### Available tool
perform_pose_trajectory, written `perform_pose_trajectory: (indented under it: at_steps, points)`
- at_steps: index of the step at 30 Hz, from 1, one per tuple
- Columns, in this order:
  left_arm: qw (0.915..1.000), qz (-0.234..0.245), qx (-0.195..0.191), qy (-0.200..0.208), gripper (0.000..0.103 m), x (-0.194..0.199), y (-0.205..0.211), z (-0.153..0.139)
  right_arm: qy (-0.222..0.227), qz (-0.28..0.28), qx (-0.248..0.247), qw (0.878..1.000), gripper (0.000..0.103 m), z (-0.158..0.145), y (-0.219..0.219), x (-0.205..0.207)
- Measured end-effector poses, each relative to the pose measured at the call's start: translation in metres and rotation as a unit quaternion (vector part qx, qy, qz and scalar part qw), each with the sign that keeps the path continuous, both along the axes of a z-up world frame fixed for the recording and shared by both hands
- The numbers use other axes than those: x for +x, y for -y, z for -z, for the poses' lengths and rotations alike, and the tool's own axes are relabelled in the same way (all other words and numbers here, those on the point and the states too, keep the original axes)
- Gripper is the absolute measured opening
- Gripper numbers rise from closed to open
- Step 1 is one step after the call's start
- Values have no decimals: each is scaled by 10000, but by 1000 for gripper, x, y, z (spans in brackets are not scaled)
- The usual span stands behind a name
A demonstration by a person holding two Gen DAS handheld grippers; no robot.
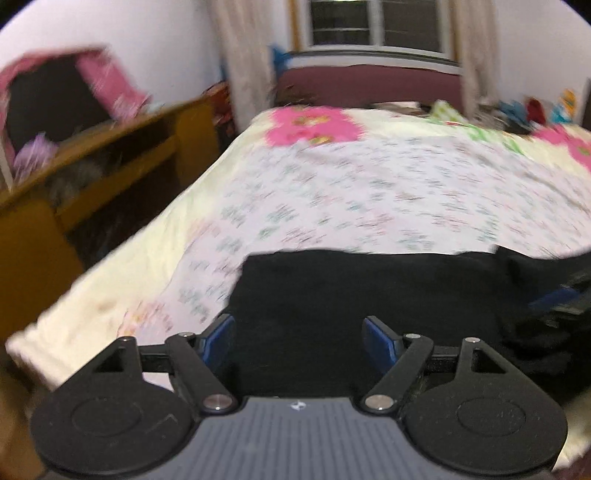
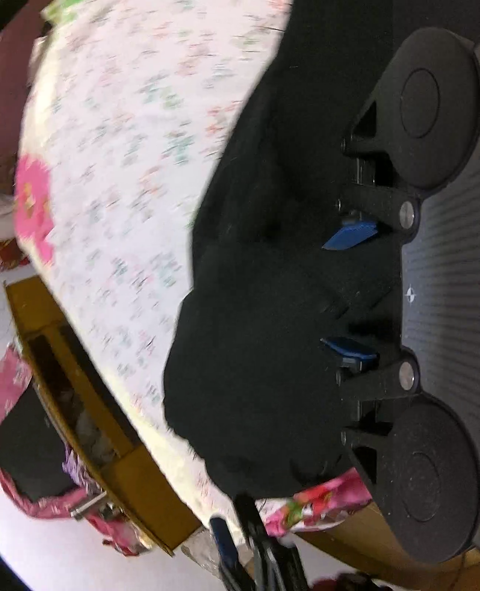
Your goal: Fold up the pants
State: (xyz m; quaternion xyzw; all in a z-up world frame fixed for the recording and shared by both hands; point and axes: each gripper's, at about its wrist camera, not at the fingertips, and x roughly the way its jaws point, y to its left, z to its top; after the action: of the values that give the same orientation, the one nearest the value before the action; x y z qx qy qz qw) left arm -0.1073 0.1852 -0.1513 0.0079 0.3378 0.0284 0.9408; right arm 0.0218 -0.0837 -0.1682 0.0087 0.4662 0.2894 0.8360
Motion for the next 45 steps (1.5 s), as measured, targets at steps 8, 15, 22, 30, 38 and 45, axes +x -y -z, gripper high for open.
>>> perform_pose_trajectory:
  at_steps: [8,15,22,30,38,45]
  points:
    - [9836,-1046,-1428,-335,84,11,-63,42,-113,-256,-98,9996,54,7,-25,-2]
    - [9791,-1065,-1710,-292,83,5,-53,54,-141,-366,-69,9992,55,5,-23,-7]
    - [9709,-1306,-1992,-253,54,21,-57,57,-159,-315,-12,9994,55,4,-17,-12]
    - [9787,-858,-1857,-171,37,19,-40,28,-32,-78,208,9997,55,-4,6,-15]
    - [9809,375,-1900,182,35,25,33,-20,229,404,485,9977,55,-20,50,-30]
    - [9458,2145,-2430,198,35,33,139,-52,483,1058,568,9916,55,-30,109,-48]
